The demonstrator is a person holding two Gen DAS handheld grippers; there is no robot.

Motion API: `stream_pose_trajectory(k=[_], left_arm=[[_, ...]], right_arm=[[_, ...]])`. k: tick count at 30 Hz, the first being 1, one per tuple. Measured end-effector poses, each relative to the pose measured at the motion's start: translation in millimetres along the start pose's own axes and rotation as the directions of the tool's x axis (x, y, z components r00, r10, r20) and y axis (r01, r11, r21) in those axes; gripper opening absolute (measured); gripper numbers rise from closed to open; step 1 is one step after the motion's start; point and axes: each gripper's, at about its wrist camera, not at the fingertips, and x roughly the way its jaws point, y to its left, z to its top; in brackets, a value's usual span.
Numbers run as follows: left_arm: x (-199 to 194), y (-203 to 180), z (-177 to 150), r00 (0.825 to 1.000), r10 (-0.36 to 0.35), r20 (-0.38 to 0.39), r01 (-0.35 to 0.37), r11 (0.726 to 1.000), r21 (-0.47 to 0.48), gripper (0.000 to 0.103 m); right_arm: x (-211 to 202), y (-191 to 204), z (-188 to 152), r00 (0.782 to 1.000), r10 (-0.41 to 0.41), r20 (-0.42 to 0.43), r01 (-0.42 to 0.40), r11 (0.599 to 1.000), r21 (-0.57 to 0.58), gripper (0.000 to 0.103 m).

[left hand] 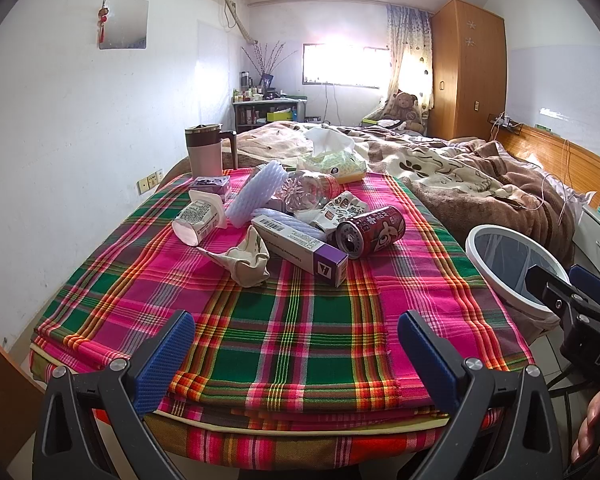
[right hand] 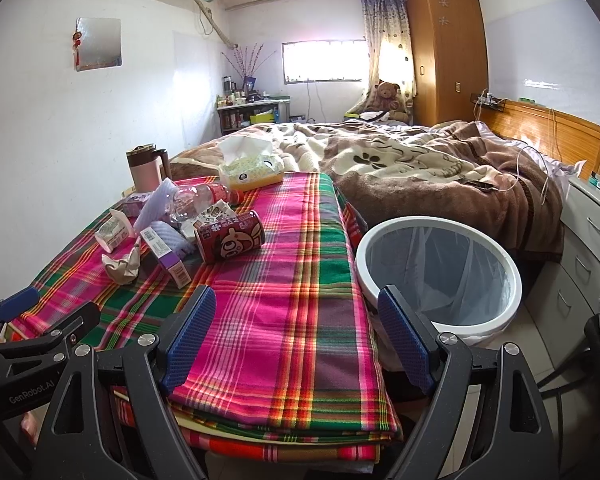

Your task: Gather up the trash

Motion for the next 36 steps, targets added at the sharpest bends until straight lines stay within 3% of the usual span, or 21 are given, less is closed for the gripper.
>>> stream_pose_trajectory(k=[26, 36], left_arm=[[0.4, 0.5, 0.4, 1.0, 0.003, -0.005, -0.003, 1.0, -0.004, 0.103], [20.5, 4.9, 0.5, 0.999, -0.009, -0.045, 0.008, 1.0, -0.012, 0.103]], right_arm=[[1.6, -0.2, -0.3, 1.0, -0.004, -0.002, 0.004, 1.0, -0.002, 0.085], [15.2, 0.4, 0.4, 1.0, -0.007, -0.028, 0.007, 1.0, -0.007, 0.085]])
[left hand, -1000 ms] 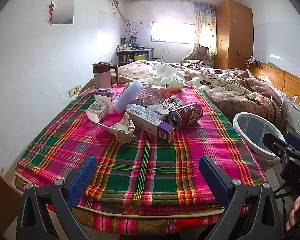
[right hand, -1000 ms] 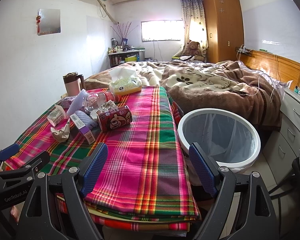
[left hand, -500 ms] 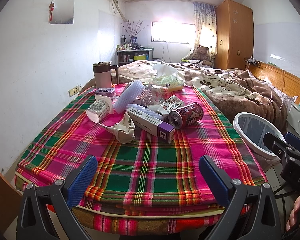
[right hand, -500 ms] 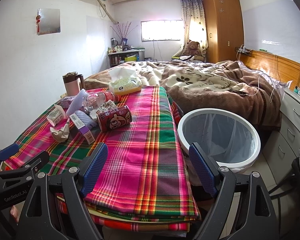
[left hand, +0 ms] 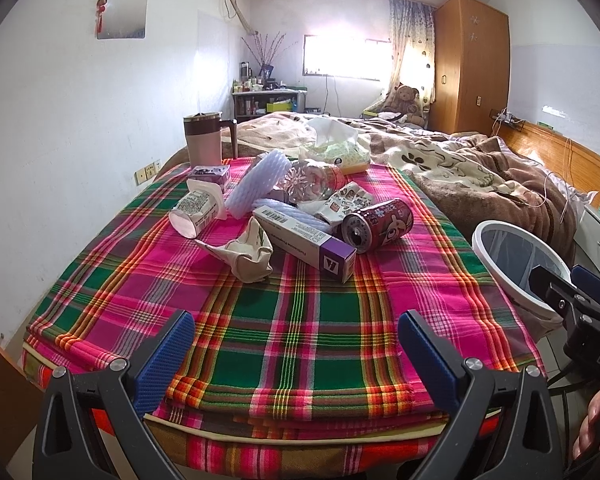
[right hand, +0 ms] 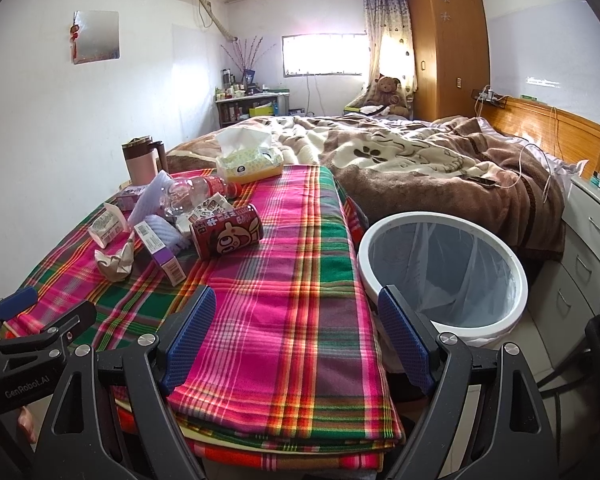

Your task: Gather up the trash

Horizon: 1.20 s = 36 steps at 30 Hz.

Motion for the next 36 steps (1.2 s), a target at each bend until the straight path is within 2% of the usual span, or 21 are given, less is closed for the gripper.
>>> stream_pose_trajectory(k=[7, 13, 18, 21, 23, 26, 28, 32, 36], left_arm=[[24.9, 27.0, 4.2, 0.997, -0.066, -0.044, 0.063, 0.996, -0.071, 0.103], [50.9, 47.1, 18.2, 0.996, -0.041, -0.078, 0.035, 0.996, -0.083, 0.103], [78.1, 65.0, 32.5, 0.988, -0.102, -0.119, 0.084, 0.986, -0.145, 0.103], [93.6, 73.0, 41.2, 0.978, -0.164, -0.129, 0.136, 0.97, -0.199, 0.102], [103.0, 75.4, 45.0, 0.979, -0.155, -0.136, 0.125, 0.97, -0.207, 0.102], [117.1, 76.6, 49.6, 0.975, -0.158, -0.155, 0.123, 0.97, -0.211, 0.095], [126.6, 76.5, 53.0, 0.975, -0.148, -0.167, 0.115, 0.974, -0.195, 0.095], [140.5, 79.4, 54.1, 0.968, -0.144, -0.204, 0.106, 0.977, -0.187, 0.09], [152.9, 88.5, 54.6, 0.965, -0.135, -0.227, 0.091, 0.977, -0.195, 0.09]], right_arm=[[19.5, 6.1, 9.4, 1.0, 0.016, -0.015, -0.016, 1.0, 0.007, 0.085], [45.8, 16.6, 19.2, 0.998, 0.033, -0.048, -0.033, 0.999, 0.001, 0.085], [71.4, 24.3, 26.5, 0.994, 0.054, -0.1, -0.052, 0.998, 0.02, 0.085], [84.3, 32.1, 32.8, 0.989, 0.074, -0.127, -0.071, 0.997, 0.03, 0.085], [92.9, 35.2, 36.2, 0.986, 0.08, -0.143, -0.074, 0.996, 0.042, 0.085], [105.4, 40.7, 42.5, 0.984, 0.076, -0.162, -0.068, 0.996, 0.055, 0.085], [111.8, 46.4, 46.5, 0.983, 0.082, -0.165, -0.074, 0.996, 0.056, 0.085], [130.4, 52.0, 52.9, 0.971, 0.097, -0.216, -0.08, 0.993, 0.086, 0.085], [144.2, 56.7, 59.3, 0.967, 0.097, -0.235, -0.072, 0.991, 0.112, 0.085]])
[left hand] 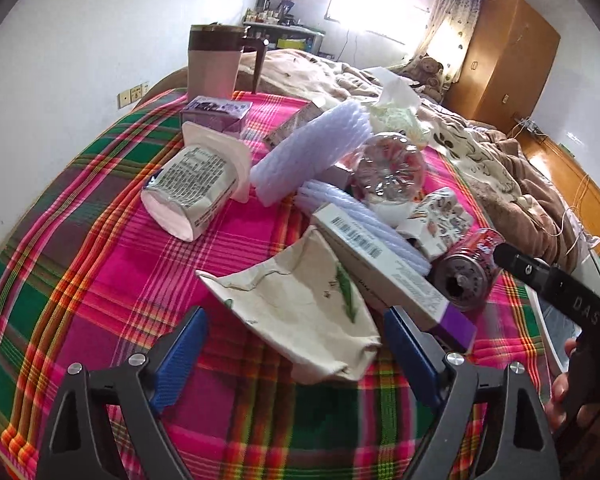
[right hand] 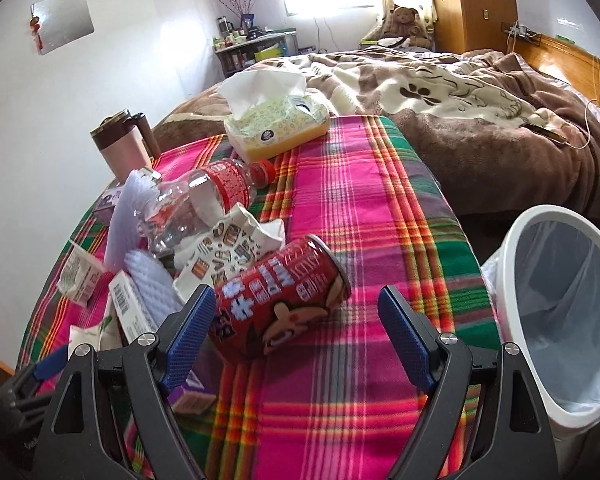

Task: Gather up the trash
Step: 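Grasp the red milk drink can with the right gripper while the left gripper grasps the cloth bag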

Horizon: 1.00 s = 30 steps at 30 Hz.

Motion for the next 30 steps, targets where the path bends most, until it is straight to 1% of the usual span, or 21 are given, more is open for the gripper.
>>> stream_pose_trajectory(k=[5, 7, 10, 13, 18, 19, 21, 23, 24, 26, 27, 28, 29, 30], left_arm=[[9.7, 12.0, 2.0, 1.0, -0.002, -0.029, 0.002, 1.0, -0.019, 0.09], [12.8, 16.0, 1.7, 0.999, 0.002, -0.041, -0.003, 1.0, -0.023, 0.09], [13.2, 20.0, 3.0, 0.999, 0.02, -0.042, -0.021, 1.0, -0.02, 0.09], [12.4, 25.3, 6.2, 0.999, 0.022, -0.043, -0.023, 0.999, -0.028, 0.09], [15.0, 27.5, 9.2, 0.998, 0.023, -0.051, -0.025, 0.999, -0.03, 0.089], [14.9, 26.5, 9.4, 0.999, 0.021, -0.049, -0.022, 0.999, -0.027, 0.087], [16.7, 25.1, 10.2, 0.999, 0.014, -0.052, -0.015, 1.0, -0.025, 0.079], [16.8, 23.6, 10.8, 0.999, 0.006, -0.051, -0.007, 1.0, -0.022, 0.07], [16.8, 23.2, 11.1, 0.998, -0.009, -0.054, 0.008, 1.0, -0.026, 0.067], [15.7, 23.5, 11.1, 0.998, -0.032, -0.063, 0.029, 0.999, -0.046, 0.066], [14.8, 23.2, 11.4, 0.997, -0.04, -0.065, 0.037, 0.998, -0.047, 0.063], [14.5, 21.9, 11.1, 0.997, -0.044, -0.065, 0.041, 0.998, -0.045, 0.06], [14.7, 20.3, 10.4, 0.997, -0.043, -0.063, 0.04, 0.998, -0.044, 0.055], [14.8, 19.5, 10.0, 0.997, -0.042, -0.062, 0.039, 0.998, -0.042, 0.053]], right_arm=[[19.0, 3.6, 8.6, 0.998, 0.01, -0.063, -0.007, 0.999, 0.043, 0.085], [25.0, 4.6, 11.3, 0.996, 0.001, -0.087, 0.004, 0.998, 0.06, 0.085], [31.2, 6.9, 10.5, 0.993, -0.009, -0.117, 0.015, 0.999, 0.052, 0.085], [30.9, 1.5, 4.3, 0.987, 0.012, -0.159, -0.001, 0.998, 0.067, 0.085], [16.6, -6.3, -3.1, 0.989, -0.046, -0.141, 0.049, 0.999, 0.018, 0.085], [14.5, -7.9, -4.0, 0.99, -0.055, -0.13, 0.057, 0.998, 0.013, 0.085], [14.3, -10.8, -4.3, 0.991, -0.059, -0.122, 0.061, 0.998, 0.008, 0.085], [14.9, -10.3, -2.7, 0.993, -0.036, -0.112, 0.037, 0.999, 0.006, 0.085], [15.8, -9.7, -1.7, 0.993, -0.033, -0.109, 0.034, 0.999, 0.004, 0.085], [14.7, -6.4, -1.8, 0.995, -0.03, -0.091, 0.028, 0.999, -0.015, 0.081], [15.2, -5.0, -2.0, 0.996, -0.034, -0.087, 0.031, 0.999, -0.029, 0.077], [16.4, -3.6, -2.4, 0.995, -0.046, -0.09, 0.042, 0.998, -0.042, 0.07], [17.6, -3.0, -2.9, 0.994, -0.046, -0.096, 0.041, 0.998, -0.045, 0.066], [17.9, -3.7, -3.7, 0.994, -0.035, -0.101, 0.031, 0.999, -0.044, 0.059]])
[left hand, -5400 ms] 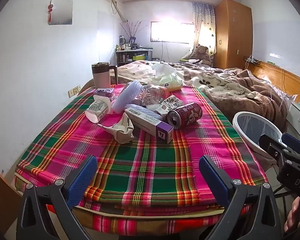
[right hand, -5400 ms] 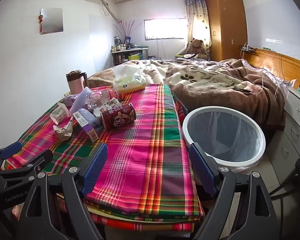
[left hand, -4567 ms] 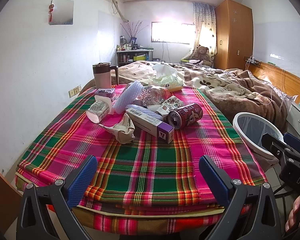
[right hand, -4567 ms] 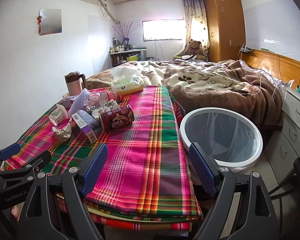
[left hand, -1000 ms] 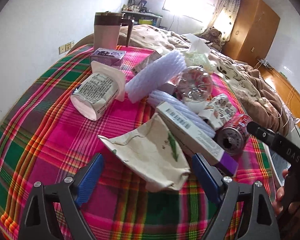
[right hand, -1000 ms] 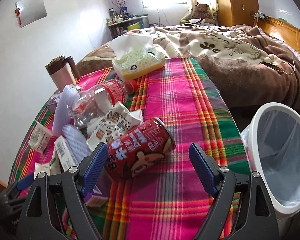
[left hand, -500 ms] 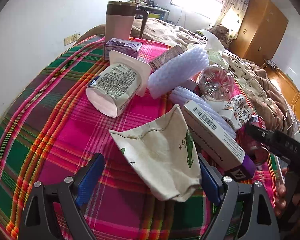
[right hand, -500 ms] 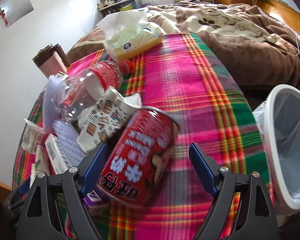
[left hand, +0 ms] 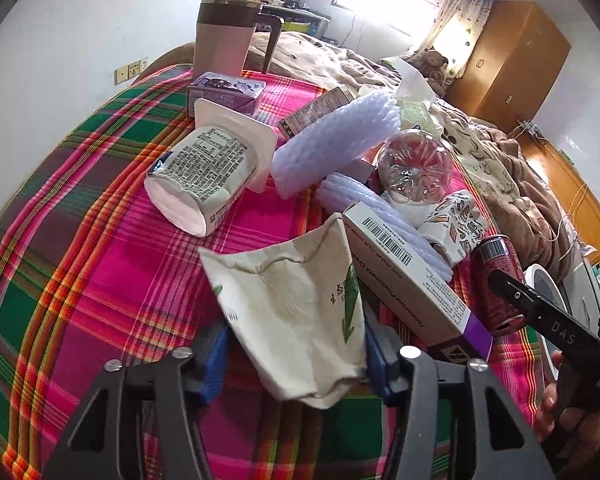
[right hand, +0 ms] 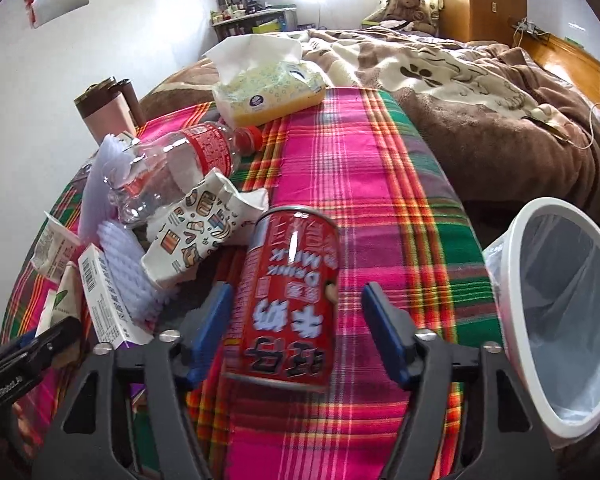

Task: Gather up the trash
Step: 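Grasp the red milk drink can with the right gripper while the left gripper grasps the cloth bag, then carry the can and bag over the wastebasket and open both grippers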

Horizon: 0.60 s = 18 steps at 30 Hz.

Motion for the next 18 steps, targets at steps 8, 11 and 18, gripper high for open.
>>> stream_pose_trajectory(k=[8, 11, 18], left_arm=[[-2.4, -11.2, -2.8, 1.0, -0.008, 0.024, 0.007, 1.0, 0.02, 0.044], [-11.1, -15.7, -4.6, 0.998, 0.006, 0.06, -0.008, 1.0, 0.029, 0.044], [-34.9, -36.7, -6.4, 0.992, 0.004, 0.124, -0.013, 0.997, 0.071, 0.044]], right_arm=[[-3.0, -1.3, -4.9, 0.999, 0.037, 0.011, -0.037, 0.999, -0.007, 0.056], [-6.2, -3.9, -7.7, 0.998, 0.051, 0.027, -0.051, 0.999, 0.0, 0.056], [-22.1, -10.2, -10.4, 0.994, 0.085, 0.071, -0.086, 0.996, 0.007, 0.055]])
